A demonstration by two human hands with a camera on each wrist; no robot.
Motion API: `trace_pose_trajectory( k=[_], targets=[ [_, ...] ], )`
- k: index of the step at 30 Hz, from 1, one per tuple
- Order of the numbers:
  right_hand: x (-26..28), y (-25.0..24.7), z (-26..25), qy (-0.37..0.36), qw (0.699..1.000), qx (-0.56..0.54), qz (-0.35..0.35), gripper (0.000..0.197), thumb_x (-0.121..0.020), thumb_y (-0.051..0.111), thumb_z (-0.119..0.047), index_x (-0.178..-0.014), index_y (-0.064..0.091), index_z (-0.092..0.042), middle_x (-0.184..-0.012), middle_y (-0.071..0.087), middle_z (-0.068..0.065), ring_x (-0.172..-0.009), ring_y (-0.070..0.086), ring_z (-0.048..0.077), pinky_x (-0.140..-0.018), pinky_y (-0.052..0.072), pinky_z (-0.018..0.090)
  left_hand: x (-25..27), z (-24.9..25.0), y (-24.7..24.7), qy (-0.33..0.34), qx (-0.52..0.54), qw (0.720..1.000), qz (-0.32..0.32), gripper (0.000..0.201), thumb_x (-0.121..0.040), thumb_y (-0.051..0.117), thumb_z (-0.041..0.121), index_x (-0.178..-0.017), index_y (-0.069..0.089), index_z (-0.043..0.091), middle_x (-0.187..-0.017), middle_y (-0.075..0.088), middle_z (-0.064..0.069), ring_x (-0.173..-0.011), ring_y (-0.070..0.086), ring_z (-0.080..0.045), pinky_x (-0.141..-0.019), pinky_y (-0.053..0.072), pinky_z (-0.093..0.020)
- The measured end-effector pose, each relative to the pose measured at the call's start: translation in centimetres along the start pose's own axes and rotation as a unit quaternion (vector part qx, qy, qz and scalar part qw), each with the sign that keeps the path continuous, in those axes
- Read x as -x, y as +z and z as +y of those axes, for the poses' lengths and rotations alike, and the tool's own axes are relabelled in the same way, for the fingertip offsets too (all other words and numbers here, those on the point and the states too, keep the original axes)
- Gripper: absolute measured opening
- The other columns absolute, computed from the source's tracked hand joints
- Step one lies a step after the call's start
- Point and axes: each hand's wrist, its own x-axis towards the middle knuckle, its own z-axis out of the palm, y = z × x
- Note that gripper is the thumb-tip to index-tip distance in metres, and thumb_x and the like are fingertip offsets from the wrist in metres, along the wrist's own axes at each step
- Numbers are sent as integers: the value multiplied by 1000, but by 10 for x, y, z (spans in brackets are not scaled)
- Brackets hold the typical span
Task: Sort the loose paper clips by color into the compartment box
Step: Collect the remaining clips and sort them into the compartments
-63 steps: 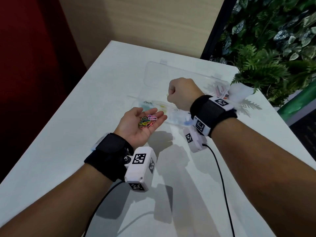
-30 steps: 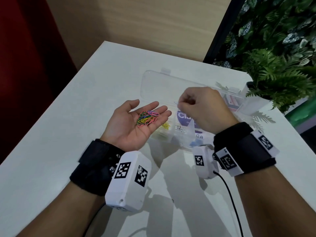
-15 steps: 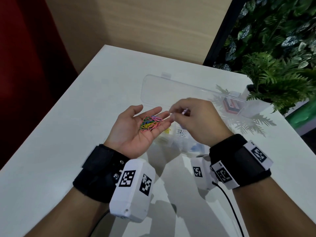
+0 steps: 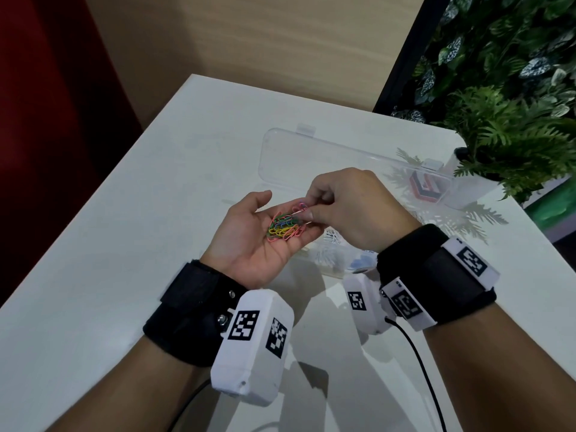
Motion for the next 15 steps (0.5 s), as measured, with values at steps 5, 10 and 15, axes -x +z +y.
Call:
trace_pose_trajectory(
  k=[5, 10, 15],
  targets=[
    [0, 2, 2, 2, 999, 26, -27, 13, -85, 62, -17, -92, 72, -23, -75, 66, -6, -63, 52, 4, -54, 36, 18, -3, -1, -3, 0, 4, 1000, 1, 55, -98, 32, 28, -130, 44, -16, -133, 49, -31, -108, 54, -37, -85, 48, -56],
    [-2, 1, 4, 10, 999, -43, 12, 20, -90, 57, -14, -104, 66, -24, -68, 60, -11, -62, 52, 2, -60, 39, 18, -1, 14, -7, 21, 18, 999, 21, 46, -97, 37, 27, -115, 53, -12, -119, 57, -36, -107, 59, -47, -84, 48, -58],
    [-9, 6, 2, 10, 998, -60, 20, 16, -88, 56, -14, -95, 66, -24, -65, 59, -9, -61, 52, 5, -59, 39, 21, 7, 50, -17, 86, 51, 994, 35, 46, -96, 39, 26, -118, 54, -12, -116, 59, -37, -105, 59, -53, -89, 47, -58]
  ],
)
